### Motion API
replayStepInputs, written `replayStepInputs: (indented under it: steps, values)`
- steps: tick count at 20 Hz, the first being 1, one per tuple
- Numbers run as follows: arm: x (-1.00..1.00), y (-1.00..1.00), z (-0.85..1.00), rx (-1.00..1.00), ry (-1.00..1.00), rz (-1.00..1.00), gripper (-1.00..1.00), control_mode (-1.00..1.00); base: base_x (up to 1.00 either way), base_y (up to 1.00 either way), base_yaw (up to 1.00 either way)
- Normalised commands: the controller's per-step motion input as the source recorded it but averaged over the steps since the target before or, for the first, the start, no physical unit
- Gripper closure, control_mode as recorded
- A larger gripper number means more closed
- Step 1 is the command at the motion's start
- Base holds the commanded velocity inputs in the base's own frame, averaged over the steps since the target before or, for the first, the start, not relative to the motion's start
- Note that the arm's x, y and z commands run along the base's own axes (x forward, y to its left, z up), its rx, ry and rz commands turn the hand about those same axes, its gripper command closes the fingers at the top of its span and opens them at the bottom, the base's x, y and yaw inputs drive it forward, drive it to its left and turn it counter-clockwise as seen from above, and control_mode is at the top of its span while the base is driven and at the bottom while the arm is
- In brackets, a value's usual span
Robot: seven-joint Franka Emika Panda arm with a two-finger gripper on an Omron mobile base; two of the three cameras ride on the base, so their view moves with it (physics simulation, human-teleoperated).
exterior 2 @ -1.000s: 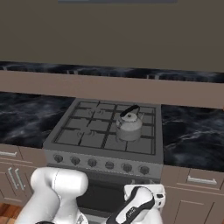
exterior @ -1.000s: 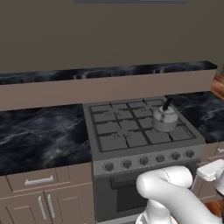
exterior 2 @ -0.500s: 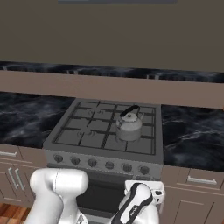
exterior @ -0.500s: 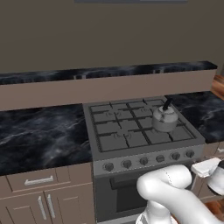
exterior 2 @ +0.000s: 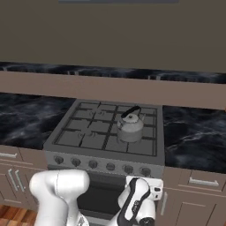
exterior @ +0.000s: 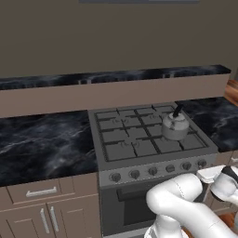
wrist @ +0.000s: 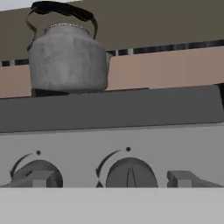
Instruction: Turn on the front right burner of the stove.
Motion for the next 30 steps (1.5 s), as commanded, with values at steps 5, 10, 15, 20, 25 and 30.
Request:
replayStepInputs:
  steps: [5, 10, 15, 20, 25, 30]
  values:
    - [0.27, 0.0, -0.29, 0.04, 0.0, 0.0, -1.0, -1.0, 0.0, 0.0, 0.0]
    - [0.26, -0.02, -0.22, 0.06, 0.0, 0.0, -1.0, -1.0, 0.0, 0.0, 0.0]
    - [0.15, -0.1, -0.22, 0.07, 0.0, 0.0, -1.0, -1.0, 0.0, 0.0, 0.0]
    - [0.16, -0.01, -0.07, 0.03, 0.01, 0.0, 1.0, -1.0, 0.0, 0.0, 0.0]
    - [0.03, -0.01, 0.0, 0.0, 0.02, 0.0, 1.0, -1.0, 0.0, 0.0, 0.0]
    - [0.0, 0.0, 0.0, 0.0, 0.0, 0.0, 1.0, -1.0, 0.0, 0.0, 0.0]
